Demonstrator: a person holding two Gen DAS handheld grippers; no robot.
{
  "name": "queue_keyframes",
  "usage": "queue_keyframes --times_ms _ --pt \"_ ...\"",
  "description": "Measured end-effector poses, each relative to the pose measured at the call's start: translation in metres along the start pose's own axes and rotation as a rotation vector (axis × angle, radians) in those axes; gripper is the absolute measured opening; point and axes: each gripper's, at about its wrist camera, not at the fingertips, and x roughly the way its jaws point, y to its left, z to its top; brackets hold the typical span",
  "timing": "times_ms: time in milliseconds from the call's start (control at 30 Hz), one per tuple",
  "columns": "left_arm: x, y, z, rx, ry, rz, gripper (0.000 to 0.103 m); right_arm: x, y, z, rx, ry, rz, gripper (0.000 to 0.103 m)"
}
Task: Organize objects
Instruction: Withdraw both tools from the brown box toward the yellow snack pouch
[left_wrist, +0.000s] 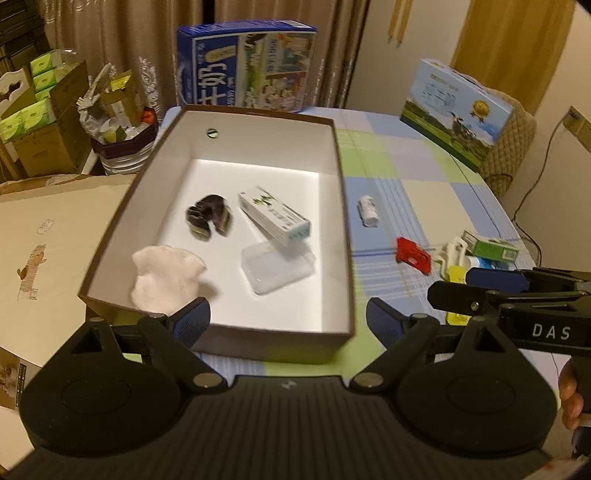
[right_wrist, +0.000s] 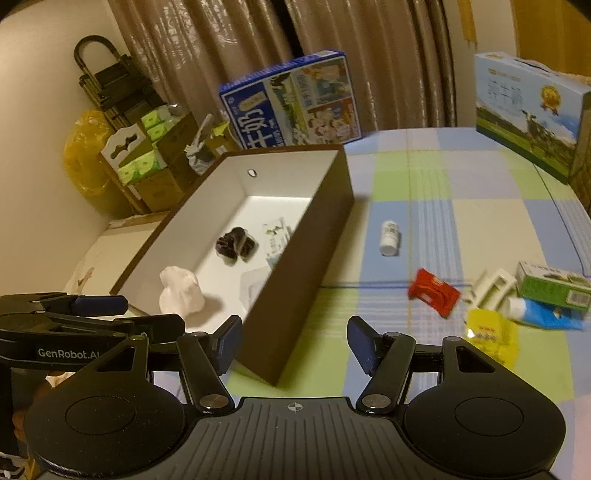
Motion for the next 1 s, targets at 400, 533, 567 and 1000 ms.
queue_keyframes --times_ms 400,533,567,1000 --pt "0.002 -0.048 -0.015 0.043 0.036 -0.024 0.089 -0.028 -0.043 -0.016 0.051 0.013 -0.037 0.060" --pt "0.007 -0.067 -0.017 0.059 0.054 -0.043 0.089 -0.037 -0.071 -0.025 0.092 0.030 -0.078 0.060" --pt "0.008 -0.072 -0.017 0.064 0.057 -0.050 0.089 -0.039 -0.079 -0.027 0.102 0.034 -0.091 0.060" --pt "0.048 -0.152 -0.013 0.142 0.093 -0.146 0.089 -0.069 -0.171 -0.050 0.229 0.058 -0.222 0.060"
